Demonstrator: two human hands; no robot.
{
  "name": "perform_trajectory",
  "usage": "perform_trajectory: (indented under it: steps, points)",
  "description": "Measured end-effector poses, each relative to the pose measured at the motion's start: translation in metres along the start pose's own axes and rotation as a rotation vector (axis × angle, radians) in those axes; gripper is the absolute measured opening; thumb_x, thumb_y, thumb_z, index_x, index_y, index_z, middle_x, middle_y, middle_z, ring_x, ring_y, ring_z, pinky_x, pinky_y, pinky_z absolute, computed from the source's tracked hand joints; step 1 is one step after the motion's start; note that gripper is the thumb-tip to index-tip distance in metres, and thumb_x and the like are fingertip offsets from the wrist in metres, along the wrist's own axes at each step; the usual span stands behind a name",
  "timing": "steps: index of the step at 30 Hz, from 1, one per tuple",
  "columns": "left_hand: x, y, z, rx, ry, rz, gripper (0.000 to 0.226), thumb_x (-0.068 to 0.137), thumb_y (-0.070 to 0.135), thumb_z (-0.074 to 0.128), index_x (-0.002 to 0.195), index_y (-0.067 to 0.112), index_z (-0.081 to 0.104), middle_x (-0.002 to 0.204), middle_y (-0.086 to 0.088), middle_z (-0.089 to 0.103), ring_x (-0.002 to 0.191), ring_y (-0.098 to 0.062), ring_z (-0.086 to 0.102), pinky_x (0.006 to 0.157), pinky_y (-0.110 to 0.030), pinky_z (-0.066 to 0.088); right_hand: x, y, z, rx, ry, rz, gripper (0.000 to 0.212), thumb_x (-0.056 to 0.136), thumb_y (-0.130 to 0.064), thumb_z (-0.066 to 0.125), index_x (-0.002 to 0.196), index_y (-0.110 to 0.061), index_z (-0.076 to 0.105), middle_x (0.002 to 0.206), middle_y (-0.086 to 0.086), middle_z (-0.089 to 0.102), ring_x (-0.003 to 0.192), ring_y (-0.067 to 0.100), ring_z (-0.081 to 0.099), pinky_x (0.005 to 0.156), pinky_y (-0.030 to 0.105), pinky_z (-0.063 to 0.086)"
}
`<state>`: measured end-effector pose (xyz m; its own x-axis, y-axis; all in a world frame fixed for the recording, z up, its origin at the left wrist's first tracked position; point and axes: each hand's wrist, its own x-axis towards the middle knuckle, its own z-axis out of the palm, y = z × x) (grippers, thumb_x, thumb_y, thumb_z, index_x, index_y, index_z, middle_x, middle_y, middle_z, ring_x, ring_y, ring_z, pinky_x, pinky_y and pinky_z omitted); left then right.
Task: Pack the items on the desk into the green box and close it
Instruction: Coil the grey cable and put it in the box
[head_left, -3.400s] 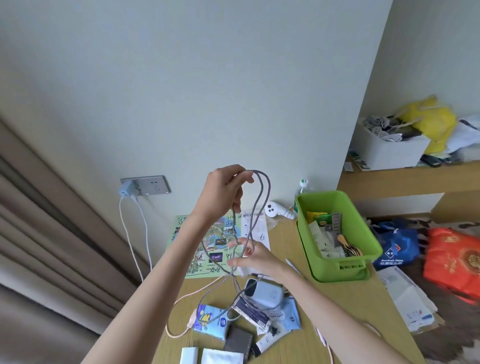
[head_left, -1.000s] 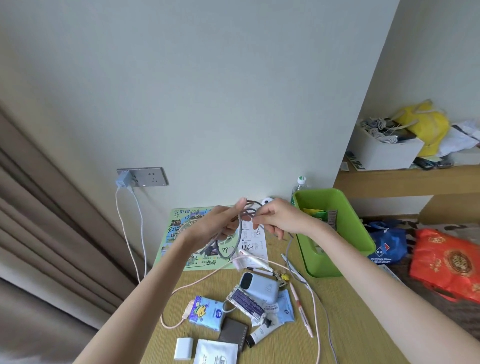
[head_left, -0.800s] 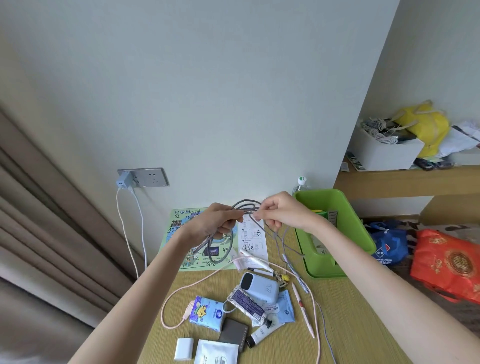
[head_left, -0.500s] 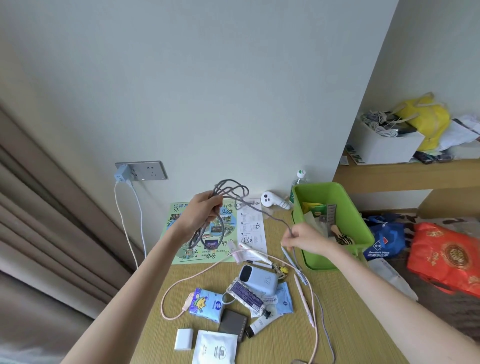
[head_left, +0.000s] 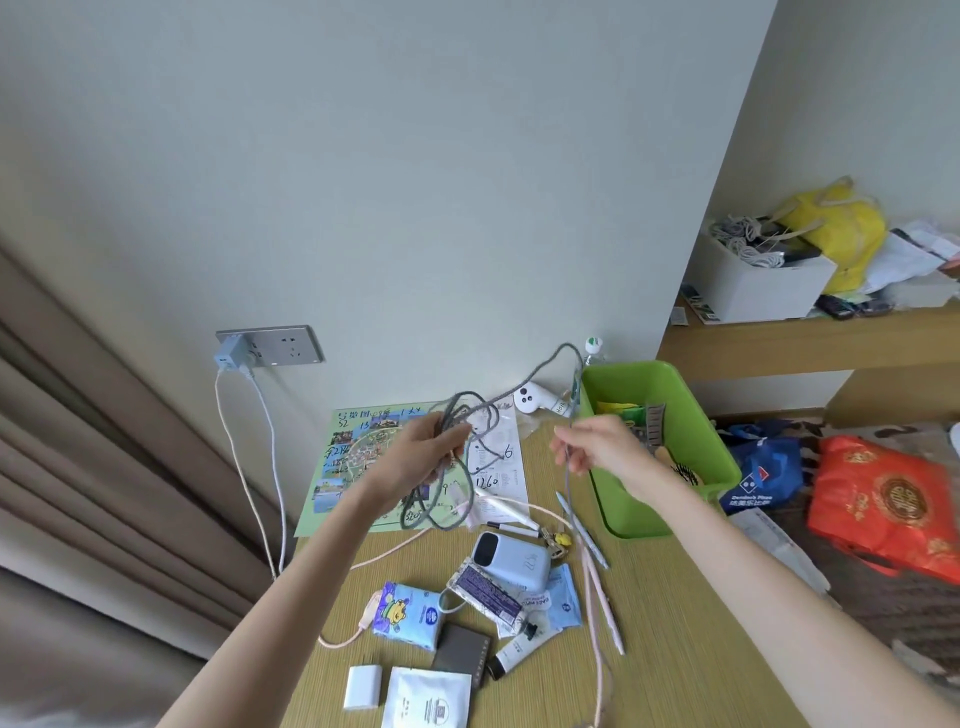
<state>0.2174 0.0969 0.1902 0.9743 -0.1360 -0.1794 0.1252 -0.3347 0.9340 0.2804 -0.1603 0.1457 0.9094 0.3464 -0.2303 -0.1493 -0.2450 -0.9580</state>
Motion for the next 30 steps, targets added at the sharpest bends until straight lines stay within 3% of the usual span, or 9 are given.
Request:
perform_trajectory:
  steps: [3, 7, 11, 14, 21, 24, 27, 28, 30]
  points:
    - [0.003, 0.01, 0.016, -0.051, -0.095, 0.04, 0.018, 0.094, 0.023, 0.061, 0.091, 0.007, 0.057, 0.061, 0.006, 0.034, 0.049, -0.007, 0.028, 0.045, -0.016, 0.026, -0.001, -0.046, 0.002, 0.252, -0.086, -0.067, 0.018, 0.096, -0.012, 0.055, 0.093, 0.002, 0.066, 0.072, 0.005, 0.069, 0.059, 0.011, 0.061, 0.055, 0.019, 0.052]
    - [0.002, 0.026, 0.036, -0.12, -0.169, 0.073, 0.043, 0.084, 0.036, 0.068, 0.115, 0.006, 0.064, 0.061, 0.007, 0.026, 0.052, -0.01, 0.021, 0.048, -0.021, 0.018, -0.003, -0.087, 0.006, 0.449, -0.14, -0.145, 0.017, 0.096, -0.012, 0.054, 0.092, 0.0, 0.066, 0.076, 0.006, 0.068, 0.059, 0.011, 0.06, 0.055, 0.018, 0.052]
    - [0.006, 0.038, 0.048, -0.05, -0.199, 0.111, 0.038, 0.097, 0.036, 0.055, 0.1, -0.001, 0.065, 0.062, 0.002, 0.025, 0.057, -0.014, 0.021, 0.053, -0.03, 0.015, -0.005, -0.111, 0.005, 0.544, -0.095, -0.205, 0.019, 0.098, -0.015, 0.053, 0.091, -0.003, 0.066, 0.078, 0.006, 0.069, 0.06, 0.01, 0.061, 0.06, 0.019, 0.053]
    - [0.009, 0.047, 0.048, -0.019, -0.146, 0.141, 0.032, 0.102, 0.032, 0.045, 0.084, 0.011, 0.062, 0.061, 0.002, 0.029, 0.052, -0.009, 0.025, 0.048, -0.021, 0.021, -0.008, -0.112, 0.004, 0.543, -0.027, -0.255, 0.021, 0.098, -0.016, 0.052, 0.1, 0.003, 0.063, 0.084, 0.01, 0.067, 0.07, 0.018, 0.065, 0.067, 0.026, 0.056]
    - [0.02, 0.055, 0.025, -0.11, 0.047, 0.129, 0.034, 0.103, 0.035, 0.043, 0.078, 0.013, 0.055, 0.058, 0.006, 0.035, 0.048, -0.007, 0.028, 0.044, -0.019, 0.021, -0.026, -0.041, 0.019, 0.151, 0.095, -0.222, 0.013, 0.088, -0.011, 0.056, 0.078, -0.003, 0.056, 0.055, 0.003, 0.046, 0.046, 0.017, 0.036, 0.041, 0.022, 0.031]
    - [0.024, 0.06, 0.015, -0.192, 0.123, 0.125, 0.034, 0.103, 0.032, 0.043, 0.075, 0.015, 0.051, 0.054, 0.011, 0.036, 0.043, -0.004, 0.029, 0.042, -0.016, 0.021, -0.028, -0.013, 0.034, -0.064, -0.093, -0.18, 0.015, 0.08, -0.021, 0.064, 0.095, -0.016, 0.065, 0.068, -0.001, 0.055, 0.049, 0.006, 0.045, 0.044, 0.017, 0.035]
    - [0.023, 0.065, 0.007, -0.234, 0.135, 0.139, 0.034, 0.104, 0.031, 0.042, 0.075, 0.016, 0.049, 0.052, 0.013, 0.034, 0.041, -0.003, 0.027, 0.041, -0.015, 0.022, -0.021, 0.014, 0.061, -0.428, -0.332, -0.068, 0.04, 0.077, -0.035, 0.075, 0.115, -0.036, 0.062, 0.087, -0.003, 0.062, 0.062, -0.002, 0.051, 0.06, 0.017, 0.039]
    - [0.022, 0.067, 0.005, -0.246, 0.136, 0.143, 0.033, 0.104, 0.031, 0.041, 0.075, 0.016, 0.049, 0.053, 0.013, 0.034, 0.042, -0.003, 0.027, 0.04, -0.015, 0.023, -0.018, 0.02, 0.071, -0.487, -0.348, -0.061, 0.041, 0.077, -0.038, 0.076, 0.116, -0.036, 0.063, 0.09, -0.001, 0.063, 0.064, 0.001, 0.05, 0.063, 0.021, 0.038]
    - [0.021, 0.068, 0.001, -0.26, 0.136, 0.142, 0.033, 0.104, 0.03, 0.041, 0.075, 0.016, 0.048, 0.053, 0.013, 0.033, 0.042, -0.003, 0.026, 0.04, -0.014, 0.022, -0.014, 0.029, 0.085, -0.532, -0.33, -0.091, 0.011, 0.085, -0.036, 0.07, 0.091, -0.026, 0.069, 0.08, 0.004, 0.061, 0.057, 0.006, 0.042, 0.058, 0.028, 0.032]
